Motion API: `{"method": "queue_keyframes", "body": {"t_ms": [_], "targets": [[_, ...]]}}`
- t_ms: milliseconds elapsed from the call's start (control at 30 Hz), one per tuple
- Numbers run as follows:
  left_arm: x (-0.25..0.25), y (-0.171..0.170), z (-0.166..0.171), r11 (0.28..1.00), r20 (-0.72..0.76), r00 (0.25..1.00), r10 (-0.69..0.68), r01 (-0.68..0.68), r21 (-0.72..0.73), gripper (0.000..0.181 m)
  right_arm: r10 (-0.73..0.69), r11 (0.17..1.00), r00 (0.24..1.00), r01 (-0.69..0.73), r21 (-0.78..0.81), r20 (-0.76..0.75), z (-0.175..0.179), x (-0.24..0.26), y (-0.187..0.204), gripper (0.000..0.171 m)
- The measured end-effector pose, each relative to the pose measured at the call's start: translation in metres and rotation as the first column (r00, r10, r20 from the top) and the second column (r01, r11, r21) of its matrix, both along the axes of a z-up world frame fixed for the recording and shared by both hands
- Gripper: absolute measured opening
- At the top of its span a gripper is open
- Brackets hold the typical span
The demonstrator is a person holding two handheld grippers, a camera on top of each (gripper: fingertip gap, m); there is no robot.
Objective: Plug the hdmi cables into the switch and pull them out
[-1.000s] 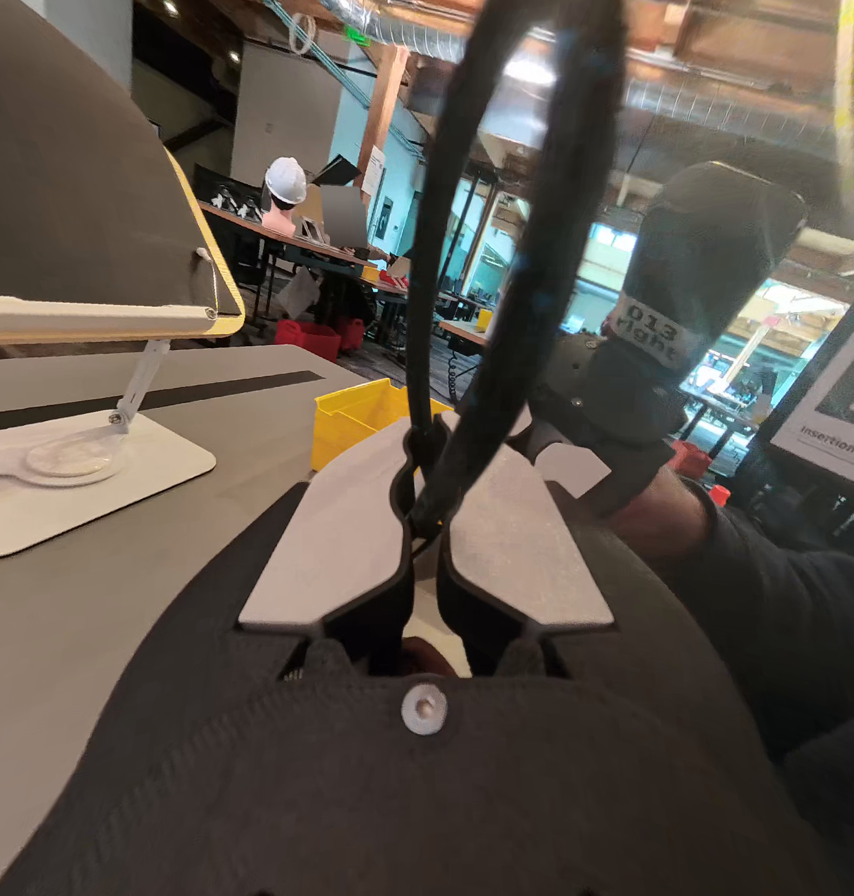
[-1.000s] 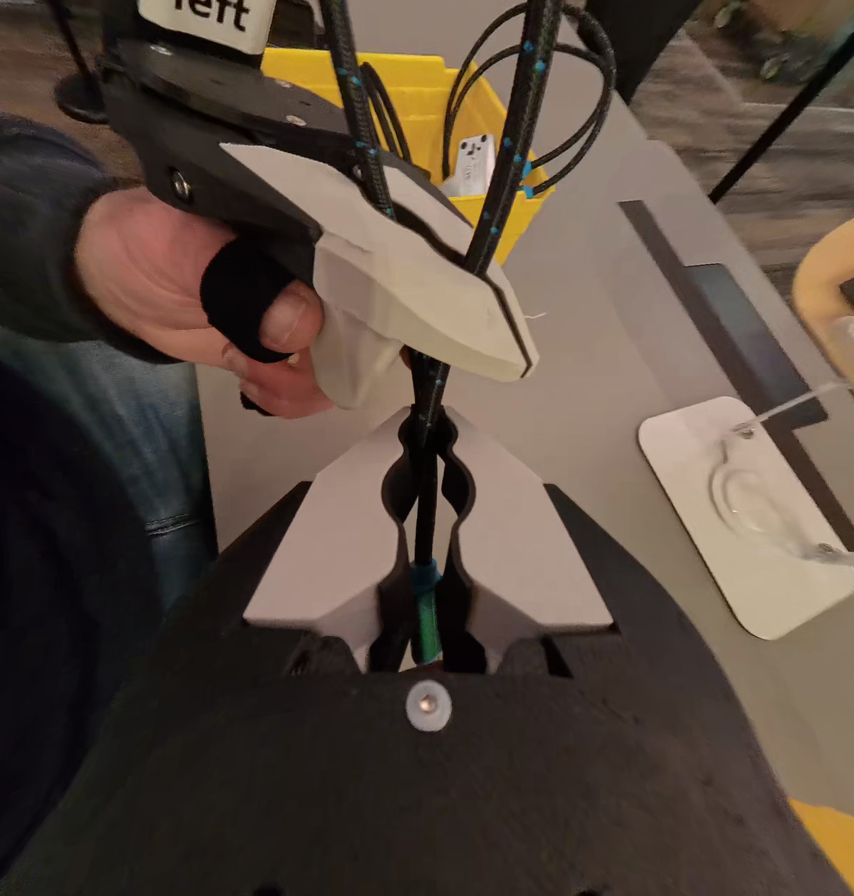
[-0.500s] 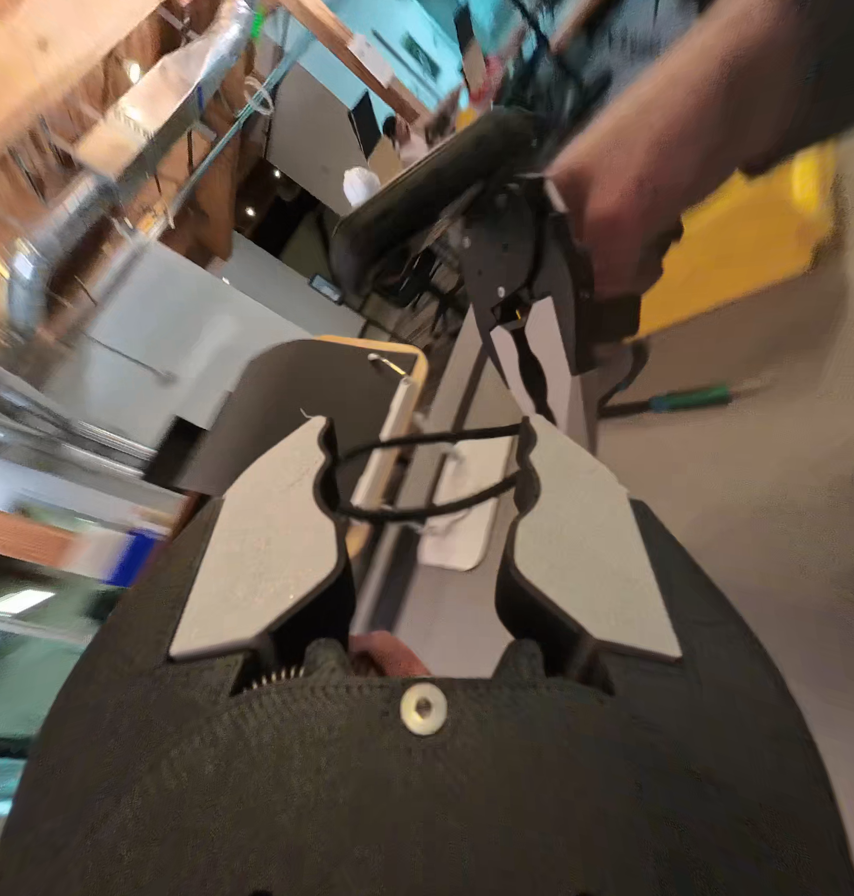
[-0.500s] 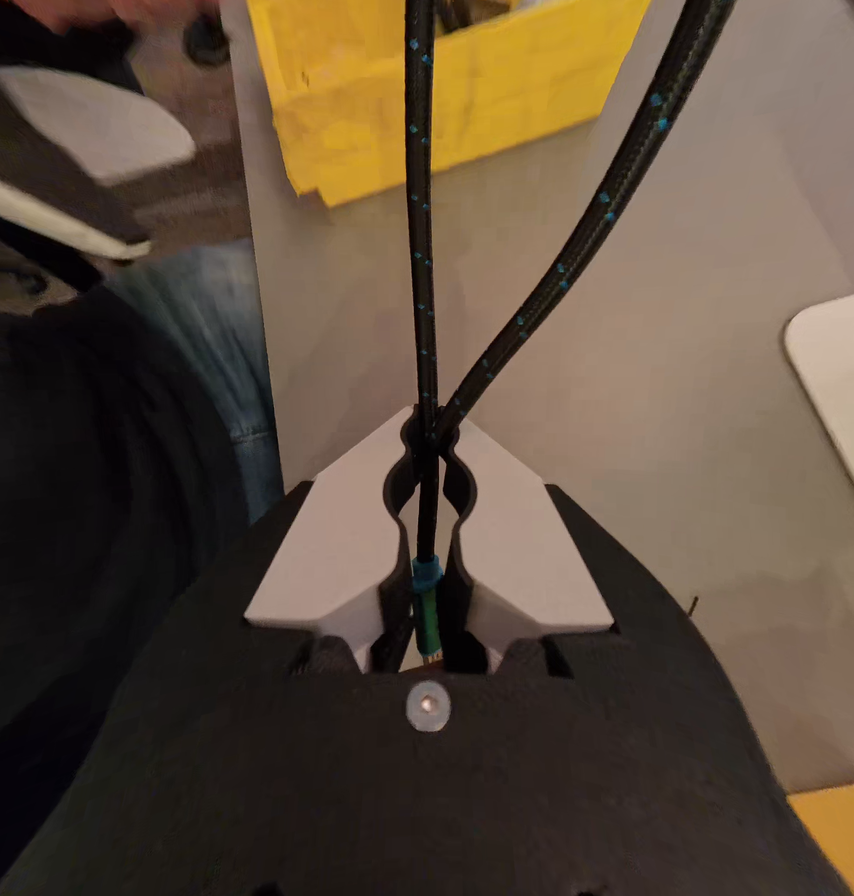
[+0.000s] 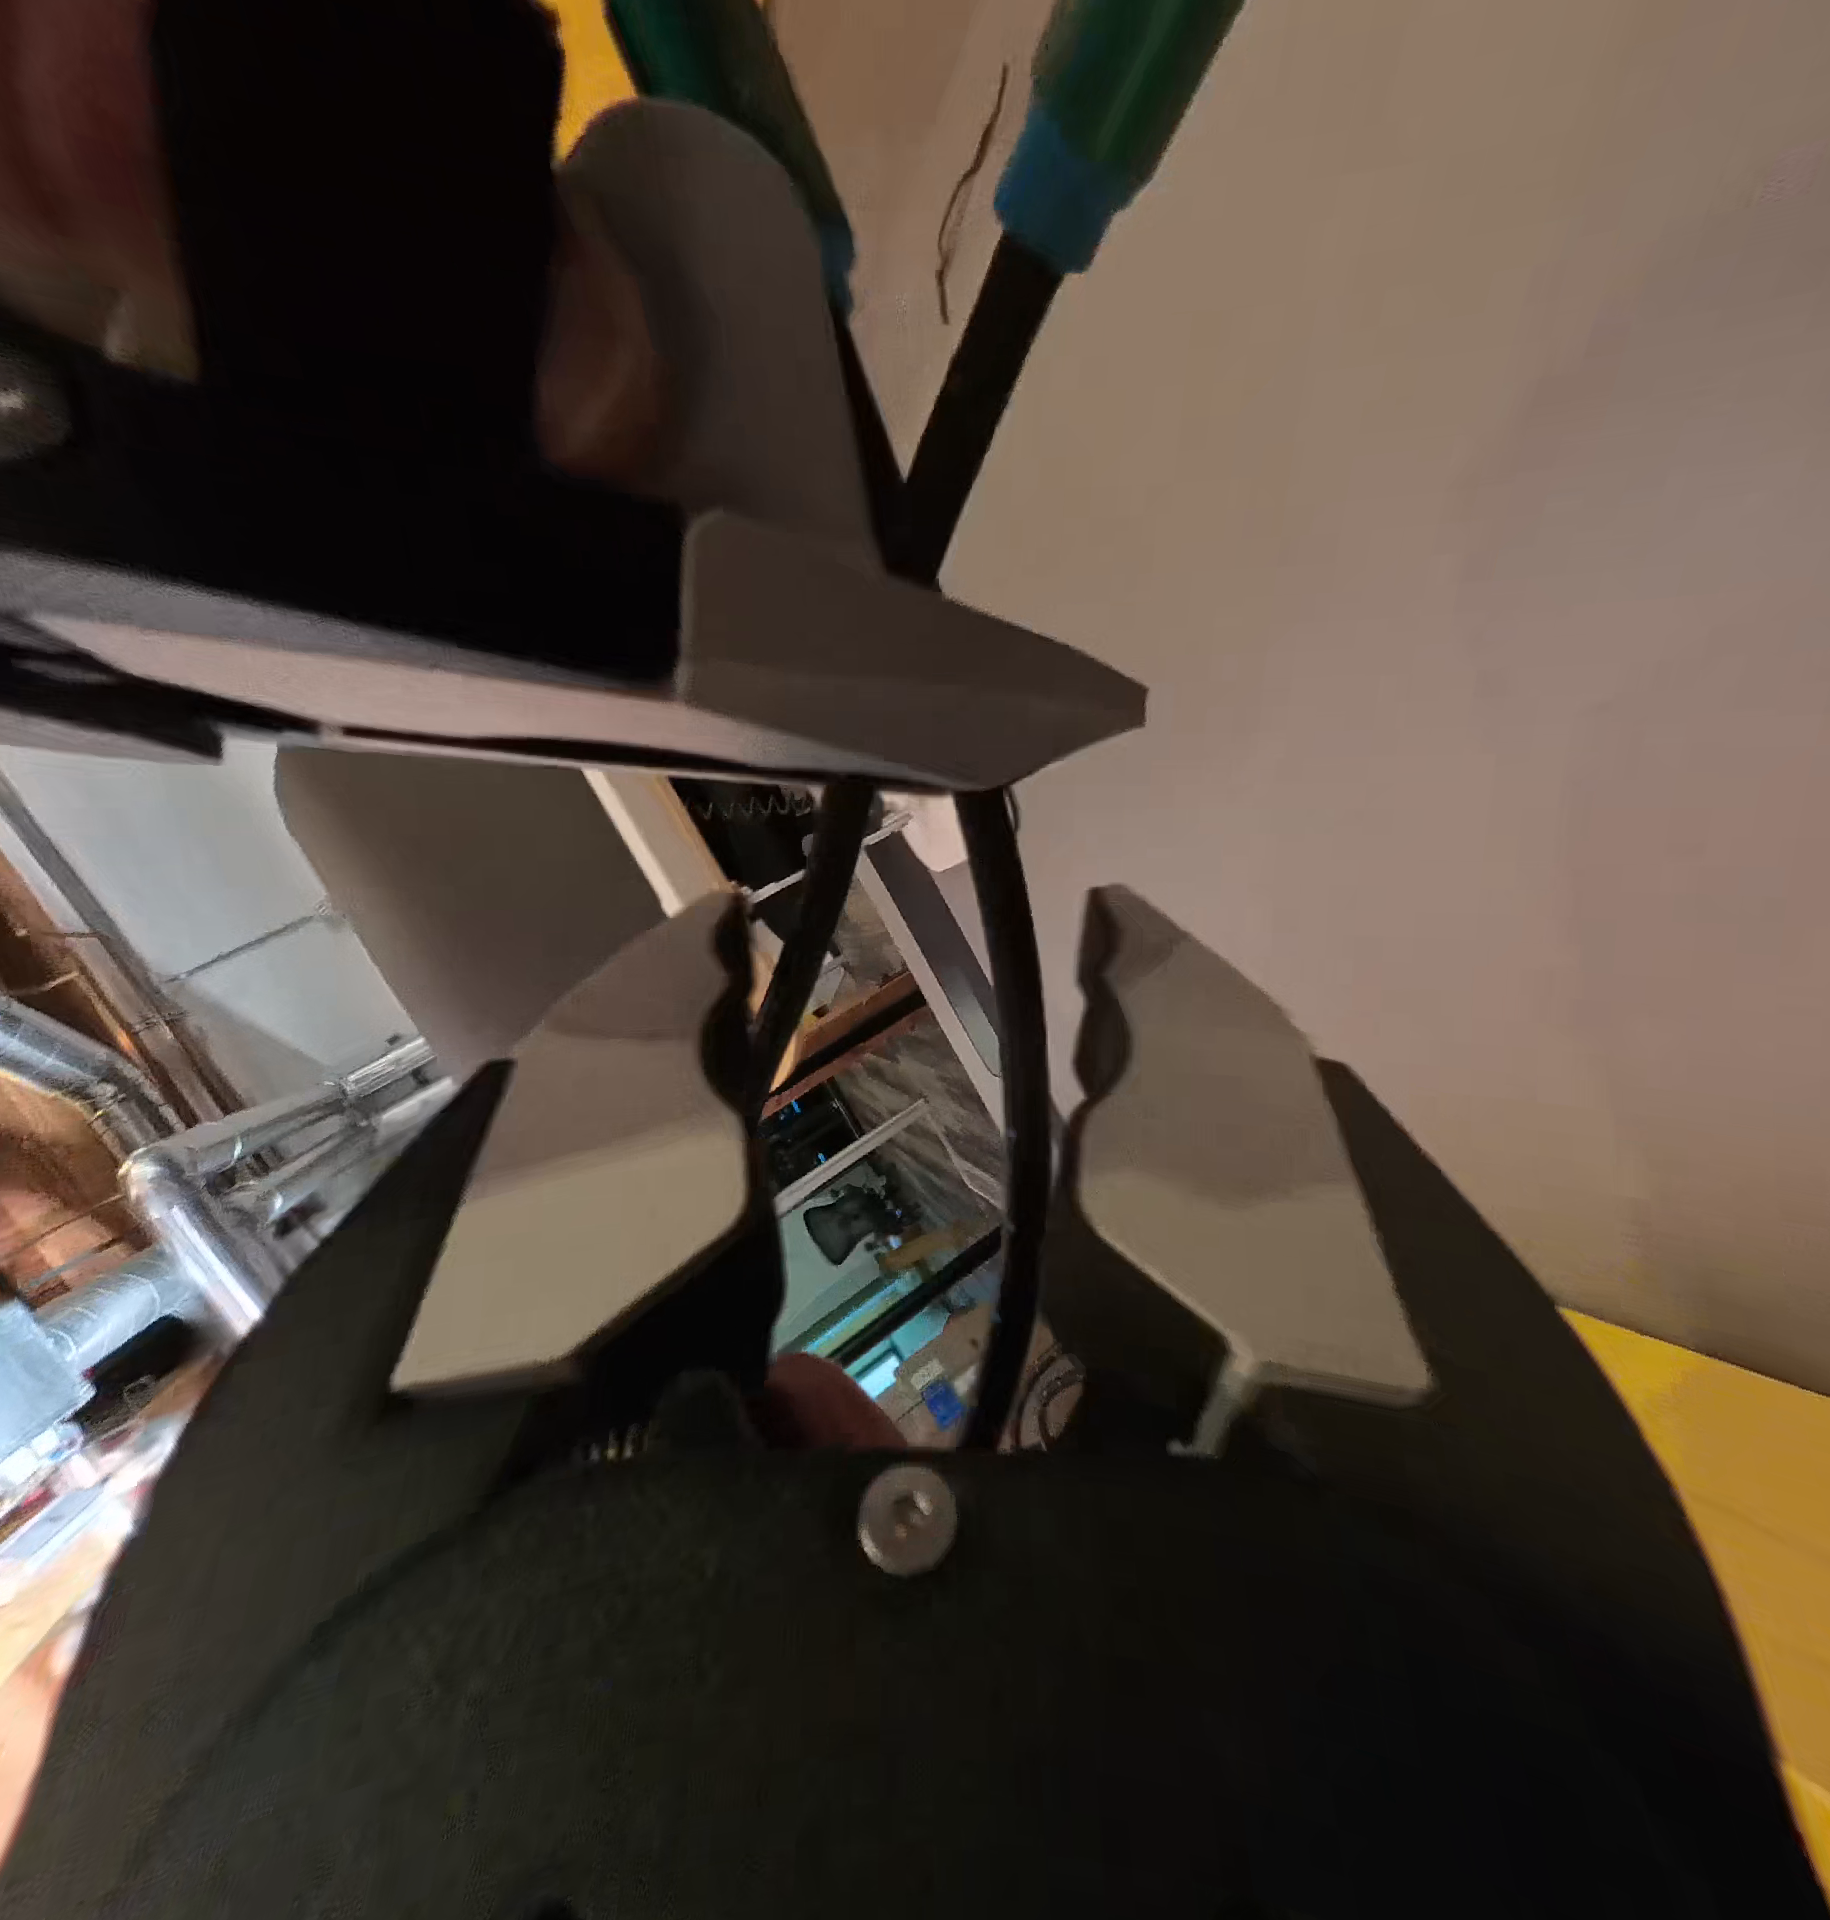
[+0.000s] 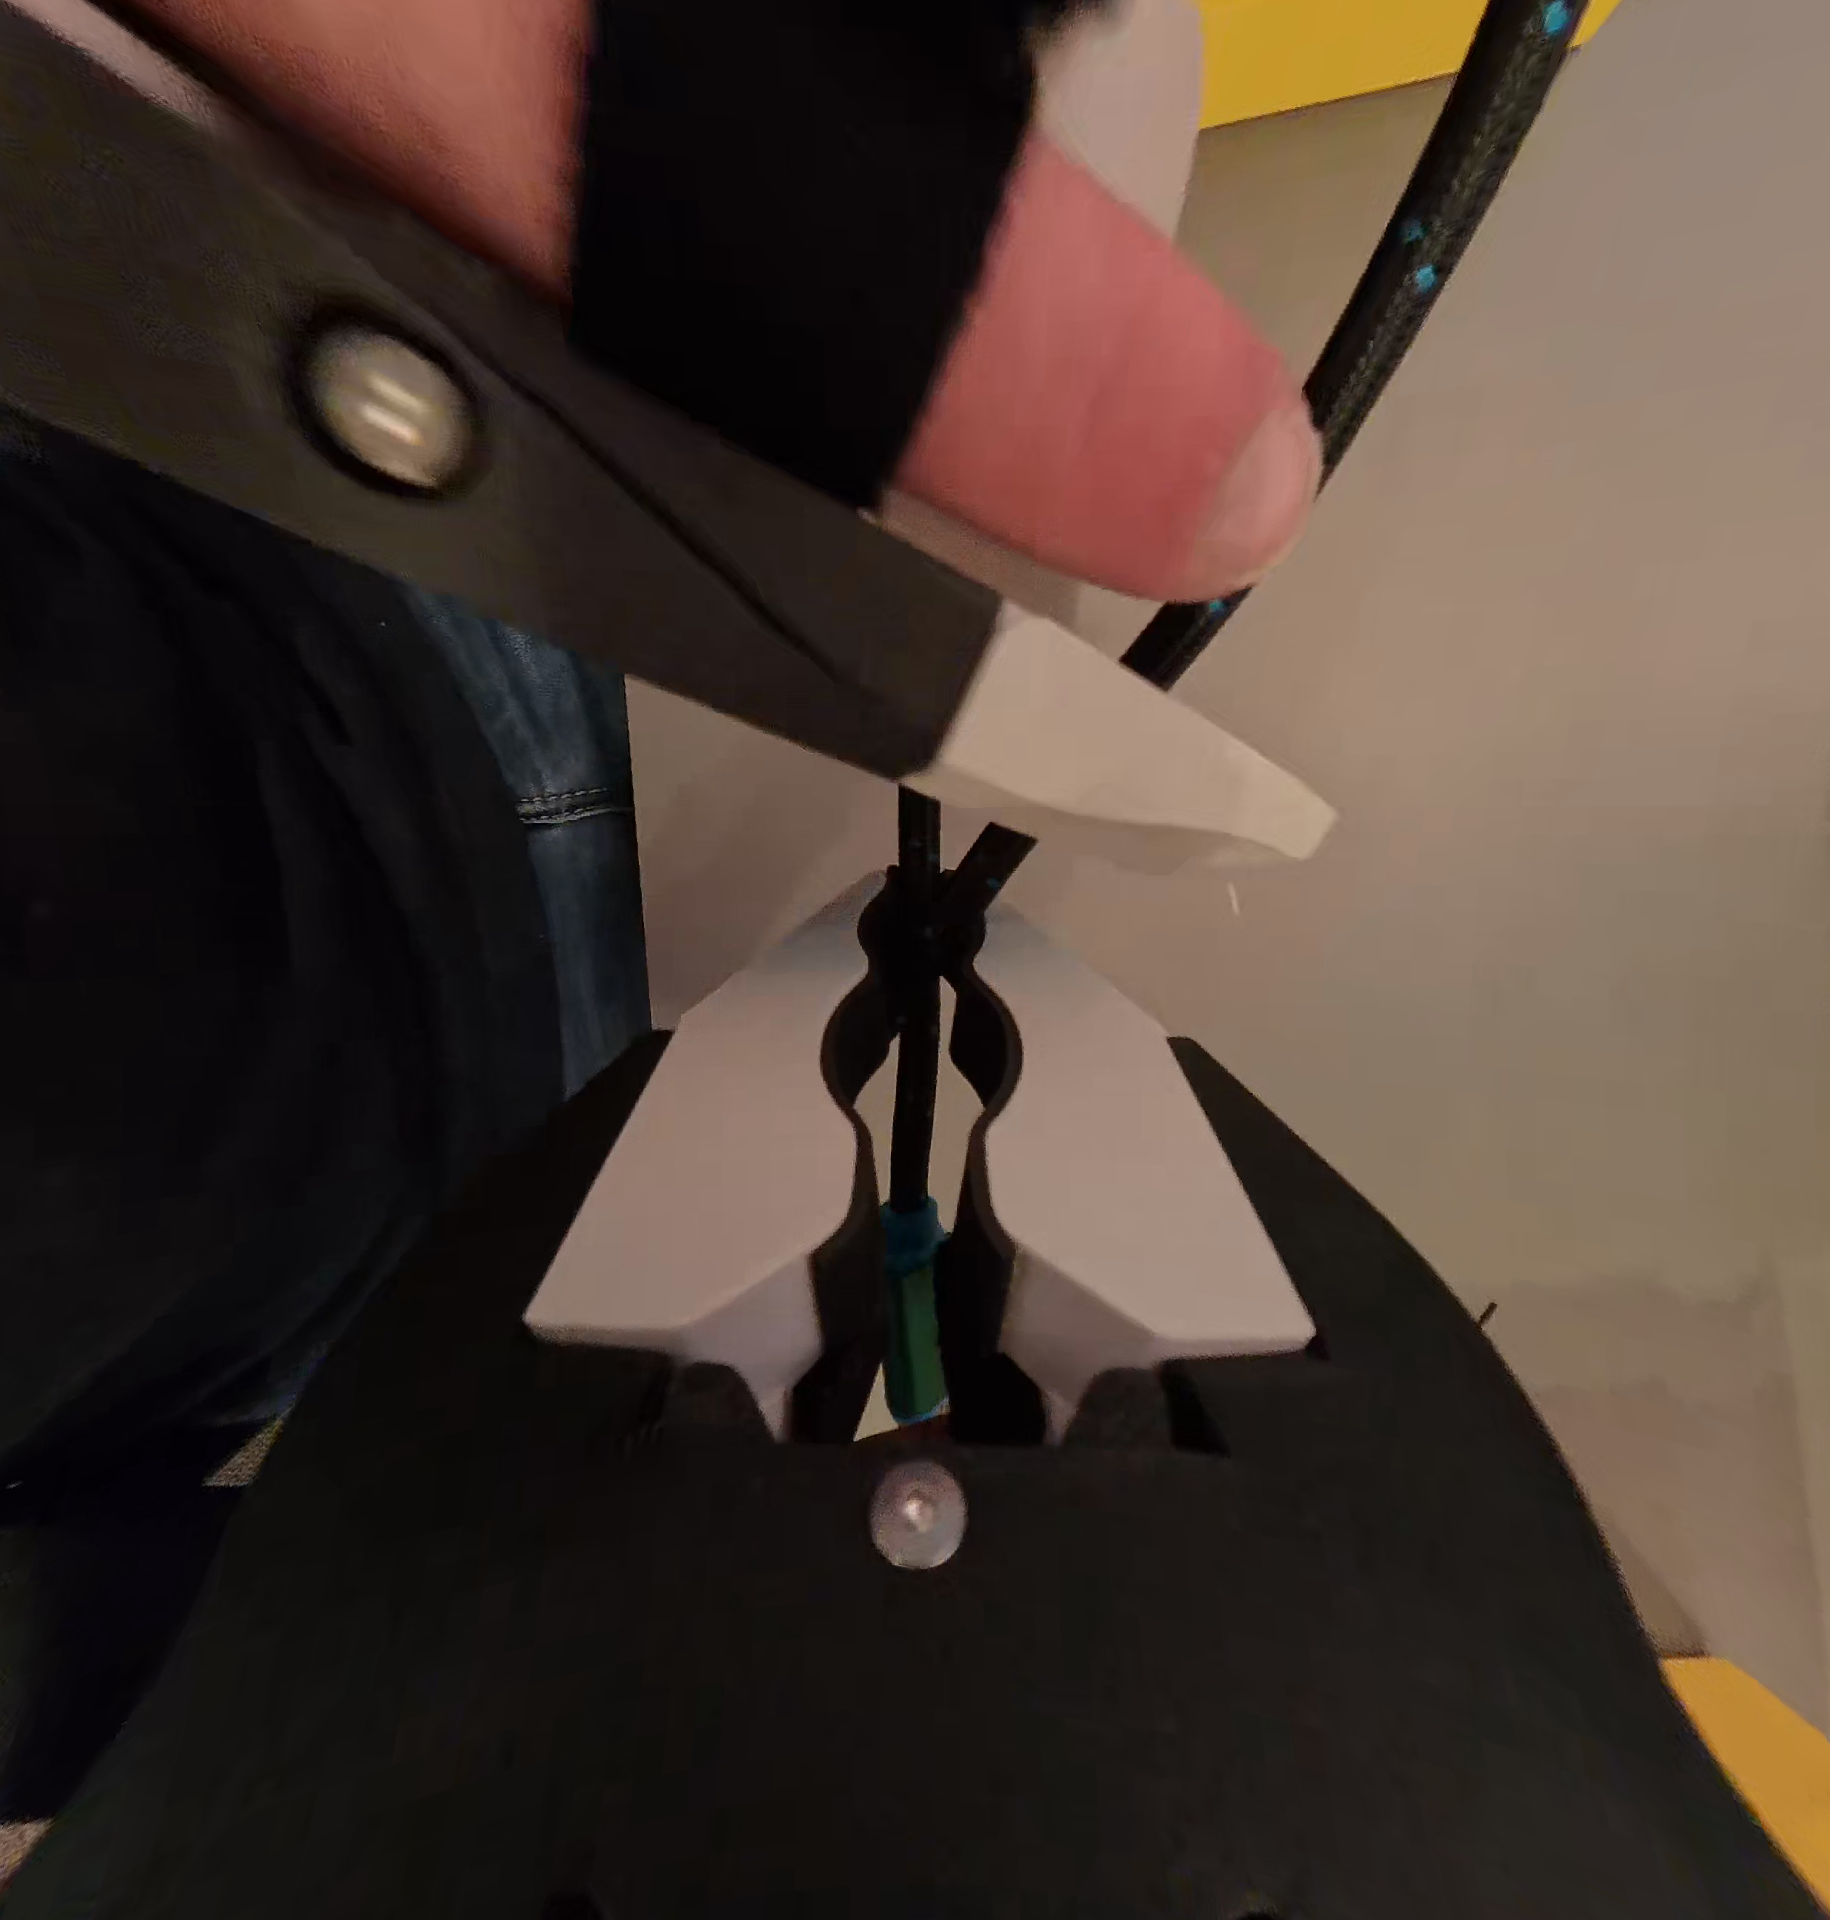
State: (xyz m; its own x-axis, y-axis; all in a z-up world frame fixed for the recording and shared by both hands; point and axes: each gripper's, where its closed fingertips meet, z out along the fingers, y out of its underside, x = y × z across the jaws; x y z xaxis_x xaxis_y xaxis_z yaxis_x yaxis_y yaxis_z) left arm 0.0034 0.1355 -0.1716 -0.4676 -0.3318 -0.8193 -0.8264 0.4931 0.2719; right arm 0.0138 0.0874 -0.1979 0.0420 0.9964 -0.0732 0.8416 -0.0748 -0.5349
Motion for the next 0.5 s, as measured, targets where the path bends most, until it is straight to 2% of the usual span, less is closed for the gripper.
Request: {"method": "queue_keyframes", "body": {"t_ms": [33, 133, 200, 267, 500], "targets": [[0.000, 0.002, 0.000, 1.000, 0.007, 1.000, 0.004, -0.004, 0.020, 0.050, 0.003, 1.000, 1.000, -0.003, 0.010, 0.010, 0.000, 0.001, 0.000, 0.003], [0.002, 0.003, -0.005, 1.000, 0.017, 1.000, 0.013, -0.013, 0.017, 0.039, 0.009, 0.999, 0.999, -0.011, 0.038, 0.051, -0.004, 0.004, 0.002, 0.003], [0.000, 0.003, -0.011, 1.000, 0.007, 1.000, 0.025, -0.025, 0.004, 0.019, 0.013, 0.999, 0.998, -0.016, 0.051, 0.063, -0.005, 0.007, 0.004, 0.003], [0.002, 0.005, -0.013, 0.999, 0.025, 0.999, 0.025, -0.025, 0.023, 0.008, 0.010, 0.998, 0.998, -0.014, 0.059, 0.069, -0.006, 0.008, 0.006, 0.002], [0.000, 0.015, -0.022, 0.995, 0.009, 0.996, 0.093, -0.093, 0.047, 0.003, -0.032, 0.987, 0.996, 0.019, 0.157, 0.082, -0.012, 0.009, 0.020, 0.007]]}}
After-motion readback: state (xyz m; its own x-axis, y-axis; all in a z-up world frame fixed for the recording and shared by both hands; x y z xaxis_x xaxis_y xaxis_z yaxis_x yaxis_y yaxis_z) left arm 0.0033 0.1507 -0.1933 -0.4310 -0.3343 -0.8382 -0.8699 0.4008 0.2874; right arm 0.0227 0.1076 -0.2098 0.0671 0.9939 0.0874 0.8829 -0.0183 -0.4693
